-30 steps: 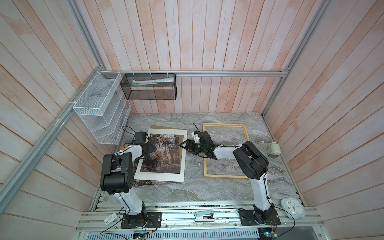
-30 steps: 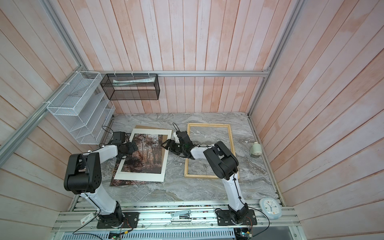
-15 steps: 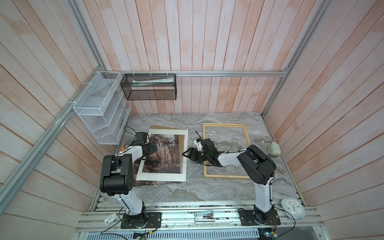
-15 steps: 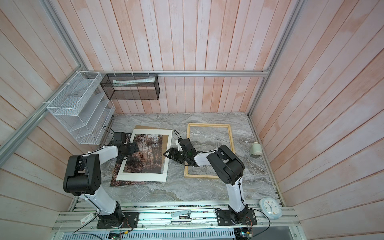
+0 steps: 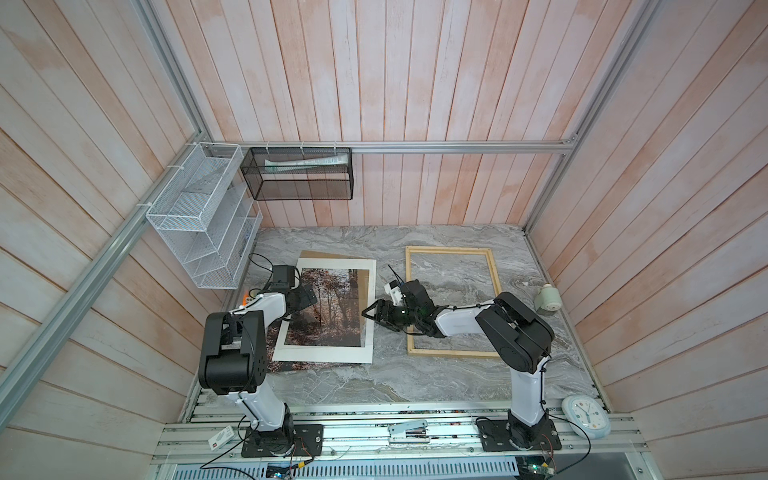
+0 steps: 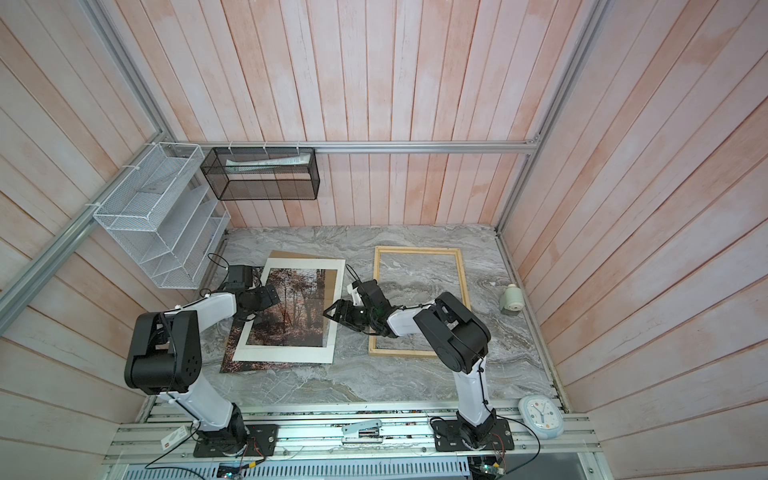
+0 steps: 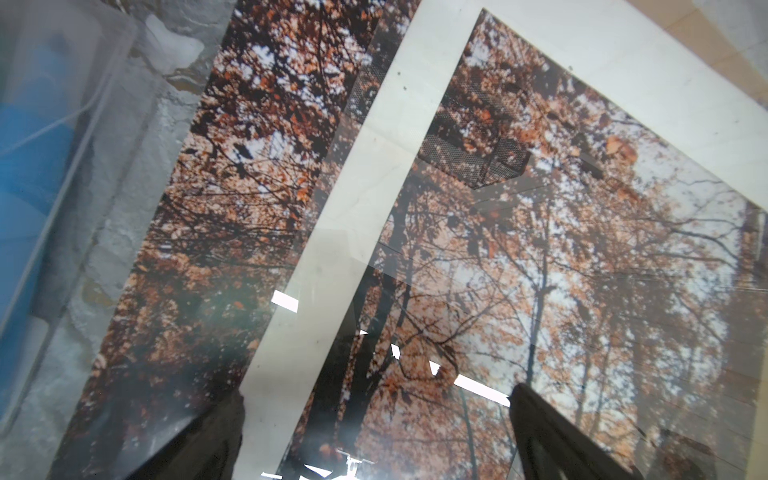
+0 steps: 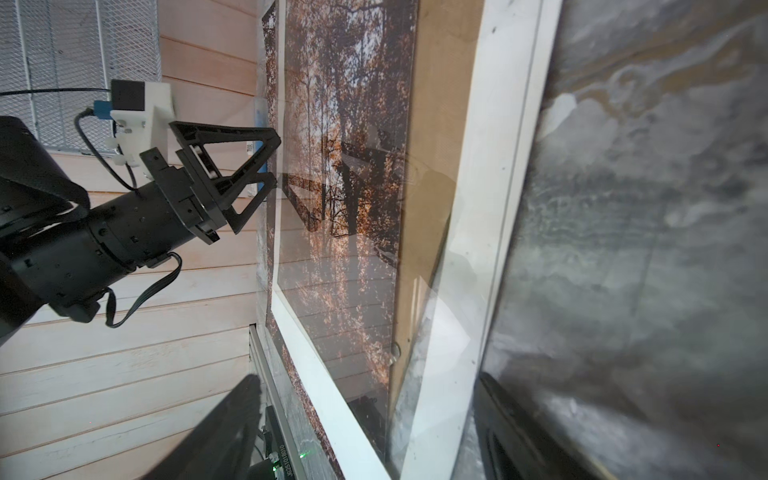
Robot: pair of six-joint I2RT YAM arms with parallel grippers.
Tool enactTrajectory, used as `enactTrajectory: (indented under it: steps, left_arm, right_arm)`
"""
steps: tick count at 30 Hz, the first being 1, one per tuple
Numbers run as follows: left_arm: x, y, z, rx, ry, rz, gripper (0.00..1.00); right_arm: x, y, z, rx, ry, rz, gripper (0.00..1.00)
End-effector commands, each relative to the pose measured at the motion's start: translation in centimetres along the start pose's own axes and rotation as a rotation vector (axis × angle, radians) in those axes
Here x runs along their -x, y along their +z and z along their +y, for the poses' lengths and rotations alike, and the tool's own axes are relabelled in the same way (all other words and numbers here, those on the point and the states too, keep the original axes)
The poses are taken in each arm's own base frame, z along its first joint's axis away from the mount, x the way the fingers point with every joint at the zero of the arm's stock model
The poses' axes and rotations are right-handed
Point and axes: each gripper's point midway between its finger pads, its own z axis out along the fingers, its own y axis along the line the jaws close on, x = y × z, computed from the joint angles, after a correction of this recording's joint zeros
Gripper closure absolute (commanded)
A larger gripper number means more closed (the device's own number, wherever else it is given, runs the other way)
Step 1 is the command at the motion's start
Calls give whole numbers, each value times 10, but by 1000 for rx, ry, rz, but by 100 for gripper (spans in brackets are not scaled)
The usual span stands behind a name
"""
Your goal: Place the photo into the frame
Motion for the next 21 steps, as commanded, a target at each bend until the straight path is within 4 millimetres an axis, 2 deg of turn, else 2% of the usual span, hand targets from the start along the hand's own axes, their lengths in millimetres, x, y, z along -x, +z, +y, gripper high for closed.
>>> enactTrajectory:
  steps: [1,10,21]
  left_arm:
    - [-7,0,-1,-10,4,15,0]
    - [-10,0,-3,-27,8,21,0]
    - [-17,-1,-8,-70,-3,32,0]
  right_arm:
    - [-7,3,9,68,-3,41,20]
    - [-5,-1,19,113,-12,38,20]
    - [-7,4,10,125,32,38,20]
